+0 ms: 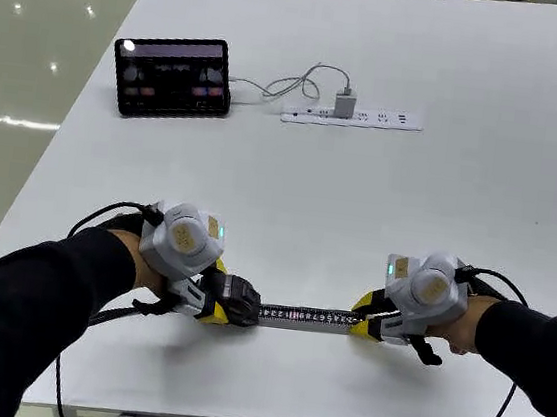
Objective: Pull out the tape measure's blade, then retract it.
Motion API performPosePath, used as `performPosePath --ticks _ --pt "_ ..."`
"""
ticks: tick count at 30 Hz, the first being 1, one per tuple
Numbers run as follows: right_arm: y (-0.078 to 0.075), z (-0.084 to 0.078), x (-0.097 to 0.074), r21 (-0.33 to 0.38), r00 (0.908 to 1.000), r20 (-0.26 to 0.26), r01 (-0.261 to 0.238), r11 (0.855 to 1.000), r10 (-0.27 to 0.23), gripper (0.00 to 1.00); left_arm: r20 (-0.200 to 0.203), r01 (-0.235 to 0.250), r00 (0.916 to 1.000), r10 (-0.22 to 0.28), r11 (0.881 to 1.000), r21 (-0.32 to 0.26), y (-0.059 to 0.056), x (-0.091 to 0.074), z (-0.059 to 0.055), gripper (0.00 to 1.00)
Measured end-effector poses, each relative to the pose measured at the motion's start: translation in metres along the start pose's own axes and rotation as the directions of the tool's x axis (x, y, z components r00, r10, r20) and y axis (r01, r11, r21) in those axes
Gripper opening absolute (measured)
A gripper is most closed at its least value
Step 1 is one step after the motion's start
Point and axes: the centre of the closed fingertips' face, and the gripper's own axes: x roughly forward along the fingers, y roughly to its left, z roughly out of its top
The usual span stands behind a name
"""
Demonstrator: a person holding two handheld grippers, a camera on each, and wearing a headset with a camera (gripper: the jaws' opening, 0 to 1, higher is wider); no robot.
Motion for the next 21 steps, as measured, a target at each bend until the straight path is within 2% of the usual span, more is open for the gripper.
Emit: performPosePath --ticks 21 --pt "-0.005 -0.029 -0.021 0.024 0.9998 -0.021 0.007 1.0 -0.006 0.1 -0.004 -0.002 1.0 0.002 1.0 -0.002 -0.001 0.0 0.0 0.31"
